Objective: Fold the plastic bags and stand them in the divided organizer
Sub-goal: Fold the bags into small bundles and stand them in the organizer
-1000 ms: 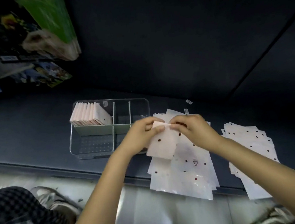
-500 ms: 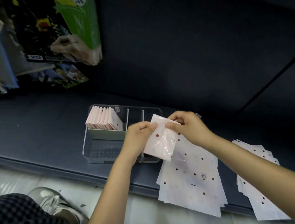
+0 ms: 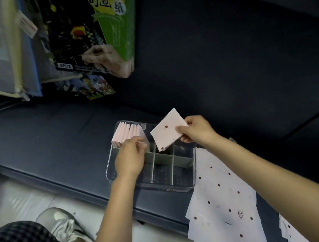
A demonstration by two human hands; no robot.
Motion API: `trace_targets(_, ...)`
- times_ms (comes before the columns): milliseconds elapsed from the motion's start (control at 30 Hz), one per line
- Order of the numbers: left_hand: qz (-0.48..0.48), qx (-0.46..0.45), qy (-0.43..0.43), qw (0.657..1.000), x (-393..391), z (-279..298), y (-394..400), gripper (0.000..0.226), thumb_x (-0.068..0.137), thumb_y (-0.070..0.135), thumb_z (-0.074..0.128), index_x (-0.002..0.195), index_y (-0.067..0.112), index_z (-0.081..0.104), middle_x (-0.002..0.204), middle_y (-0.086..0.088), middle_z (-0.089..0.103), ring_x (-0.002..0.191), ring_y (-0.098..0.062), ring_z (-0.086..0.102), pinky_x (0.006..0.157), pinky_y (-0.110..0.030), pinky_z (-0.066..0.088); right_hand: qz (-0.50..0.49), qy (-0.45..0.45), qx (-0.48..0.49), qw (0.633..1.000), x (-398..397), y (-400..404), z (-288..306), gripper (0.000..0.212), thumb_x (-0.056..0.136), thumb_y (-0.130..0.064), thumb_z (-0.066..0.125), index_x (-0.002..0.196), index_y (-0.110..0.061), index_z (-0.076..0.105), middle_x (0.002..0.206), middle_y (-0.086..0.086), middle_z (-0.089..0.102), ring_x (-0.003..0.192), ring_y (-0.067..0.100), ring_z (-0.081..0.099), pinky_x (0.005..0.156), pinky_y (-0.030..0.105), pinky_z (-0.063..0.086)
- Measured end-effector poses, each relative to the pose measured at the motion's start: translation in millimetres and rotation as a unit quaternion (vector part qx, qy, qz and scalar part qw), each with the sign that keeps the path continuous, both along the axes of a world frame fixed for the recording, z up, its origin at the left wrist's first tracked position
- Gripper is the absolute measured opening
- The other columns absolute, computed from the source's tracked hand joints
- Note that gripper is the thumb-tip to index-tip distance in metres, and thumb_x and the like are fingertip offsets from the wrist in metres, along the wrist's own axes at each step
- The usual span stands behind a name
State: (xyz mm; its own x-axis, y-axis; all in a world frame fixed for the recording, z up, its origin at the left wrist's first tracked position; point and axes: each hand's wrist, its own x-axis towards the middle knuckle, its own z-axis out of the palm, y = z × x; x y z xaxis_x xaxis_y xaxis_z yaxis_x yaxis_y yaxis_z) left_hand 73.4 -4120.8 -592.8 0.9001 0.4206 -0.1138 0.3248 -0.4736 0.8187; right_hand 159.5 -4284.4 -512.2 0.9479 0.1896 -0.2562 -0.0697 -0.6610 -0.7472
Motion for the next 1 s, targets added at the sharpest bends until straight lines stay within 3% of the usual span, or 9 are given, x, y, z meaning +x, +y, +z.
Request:
trace_targets(133,-0.013,0.11,0.036,0.993,-0.5,-16.4,1.0,0.036,0.097,0.027,0.048,0.132,0.02,0.052,0.132,-0.008,0.042,0.134,-0.031,0.024,0.095,-0.045,0.043,0.023,-0.089,-0.114,0.989,3.7,40.9,-28.8,0.007,0.086,-0.016,0.056,0.082,-0.011,0.059,0.08,0.008,0.069,0.067,0.022,0.067,0.062,0.038,0.058)
trace_targets(233,0.005,0.118,0.033,0.992,-2.4,-23.5,-1.3,0.042,0.096,0.028,0.049,0.137,0.018,0.047,0.132,-0.005,0.04,0.129,-0.028,0.027,0.095,-0.043,0.04,0.051,-0.168,-0.236,0.956,-0.3,63.0,-48.0,0.011,0.087,-0.015,0.051,0.091,-0.007,0.057,0.092,0.014,0.066,0.083,0.033,0.062,0.059,0.032,0.044)
trace_targets(333,0.02,0.099,0.016,0.995,-3.2,-27.8,-0.6,0.045,0.095,0.028,0.05,0.139,0.018,0.044,0.131,-0.002,0.04,0.118,-0.025,0.034,0.093,-0.041,0.041,0.068,-0.195,-0.29,0.934,-2.4,79.3,-61.9,0.015,0.09,-0.012,0.048,0.099,-0.004,0.056,0.098,0.017,0.066,0.09,0.037,0.062,0.063,0.034,0.045)
trace_targets(467,0.027,0.046,-0.02,0.998,-4.6,-32.5,0.1,0.042,0.095,0.024,0.052,0.136,0.018,0.048,0.131,-0.002,0.043,0.12,-0.023,0.031,0.095,-0.039,0.041,0.1,-0.128,-0.255,0.953,-5.0,95.4,-75.9,0.024,0.095,-0.026,0.047,0.102,-0.007,0.059,0.102,0.015,0.066,0.093,0.033,0.063,0.072,0.036,0.05)
trace_targets(600,0.05,0.018,-0.044,0.998,-5.5,-35.6,-1.3,0.038,0.094,0.021,0.052,0.133,0.019,0.051,0.131,0.0,0.046,0.116,-0.021,0.034,0.091,-0.037,0.041,0.081,0.016,-0.149,0.985,-2.5,106.1,-83.5,0.045,0.098,-0.047,0.033,0.091,-0.011,0.059,0.09,0.007,0.063,0.098,0.029,0.061,0.078,0.033,0.045)
trace_targets(700,0.059,0.009,-0.059,0.996,-7.2,-39.1,-1.8,0.036,0.094,0.02,0.052,0.13,0.018,0.053,0.131,0.001,0.048,0.114,-0.019,0.036,0.09,-0.033,0.039,0.082,0.068,-0.134,0.985,6.4,110.5,-87.4,0.054,0.101,-0.042,0.025,0.115,-0.001,0.059,0.113,0.016,0.062,0.109,0.031,0.057,0.092,0.036,0.043)
trace_targets(833,0.087,0.003,-0.081,0.993,-10.4,-38.9,-5.4,0.031,0.094,0.017,0.052,0.125,0.016,0.056,0.128,0.0,0.052,0.113,-0.02,0.041,0.084,-0.025,0.034,0.098,0.094,-0.141,0.981,12.6,111.4,-89.2,0.048,0.101,-0.037,0.032,0.126,-0.003,0.053,0.122,0.016,0.059,0.111,0.029,0.056,0.088,0.032,0.041)
trace_targets(900,0.112,-0.003,-0.104,0.988,-12.6,-33.1,-10.6,0.026,0.094,0.017,0.052,0.119,0.016,0.06,0.121,0.0,0.057,0.109,-0.02,0.046,0.082,-0.023,0.033,0.109,0.077,-0.137,0.981,11.8,110.1,-85.2,0.049,0.1,-0.041,0.032,0.114,-0.004,0.061,0.112,0.016,0.062,0.104,0.029,0.058,0.08,0.029,0.04)
trace_targets(1000,0.101,-0.023,-0.151,0.983,-16.9,-21.5,-28.3,0.016,0.093,0.018,0.053,0.105,0.018,0.064,0.1,0.001,0.064,0.092,-0.019,0.056,0.073,-0.028,0.038,0.099,-0.02,-0.094,0.991,2.5,83.6,-69.0,0.047,0.099,-0.041,0.037,0.073,-0.011,0.062,0.083,0.012,0.065,0.084,0.028,0.062,0.073,0.031,0.046)
